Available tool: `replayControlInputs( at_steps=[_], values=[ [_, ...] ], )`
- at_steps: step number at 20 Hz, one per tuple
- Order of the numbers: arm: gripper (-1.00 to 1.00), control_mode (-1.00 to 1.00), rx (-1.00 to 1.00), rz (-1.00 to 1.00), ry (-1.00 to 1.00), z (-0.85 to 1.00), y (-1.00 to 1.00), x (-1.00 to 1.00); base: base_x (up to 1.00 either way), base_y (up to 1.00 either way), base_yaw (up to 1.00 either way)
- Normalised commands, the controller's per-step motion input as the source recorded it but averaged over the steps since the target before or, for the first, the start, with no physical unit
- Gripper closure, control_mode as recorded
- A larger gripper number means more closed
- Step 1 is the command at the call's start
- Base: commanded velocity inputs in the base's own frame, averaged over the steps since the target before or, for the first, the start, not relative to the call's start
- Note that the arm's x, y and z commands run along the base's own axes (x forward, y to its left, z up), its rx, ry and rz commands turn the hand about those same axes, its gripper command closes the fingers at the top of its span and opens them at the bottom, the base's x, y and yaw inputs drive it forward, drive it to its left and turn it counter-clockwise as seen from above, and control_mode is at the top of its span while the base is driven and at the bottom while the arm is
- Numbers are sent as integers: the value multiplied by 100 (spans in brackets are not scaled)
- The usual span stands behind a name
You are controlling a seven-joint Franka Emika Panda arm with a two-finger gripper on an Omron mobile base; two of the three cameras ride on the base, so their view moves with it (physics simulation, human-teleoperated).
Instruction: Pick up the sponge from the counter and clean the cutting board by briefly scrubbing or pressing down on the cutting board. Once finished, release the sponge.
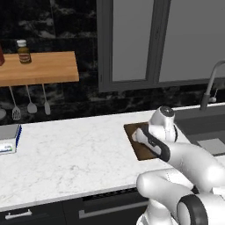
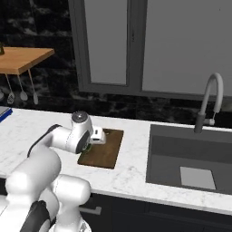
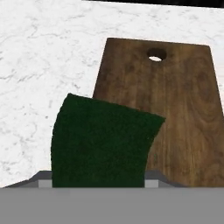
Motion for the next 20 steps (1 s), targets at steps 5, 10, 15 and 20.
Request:
replayControlInputs(
  at_steps=[5,10,15,20],
  values=[
    [100,-100,0,3,-6,-60,1,60,0,0,0],
    [100,-100,0,1,-11,-19,0,58,0,0,0],
    [100,-100,1,0,-13,0,0,54,0,0,0],
    [100,-100,2,0,-6,0,0,70,0,0,0]
  ],
)
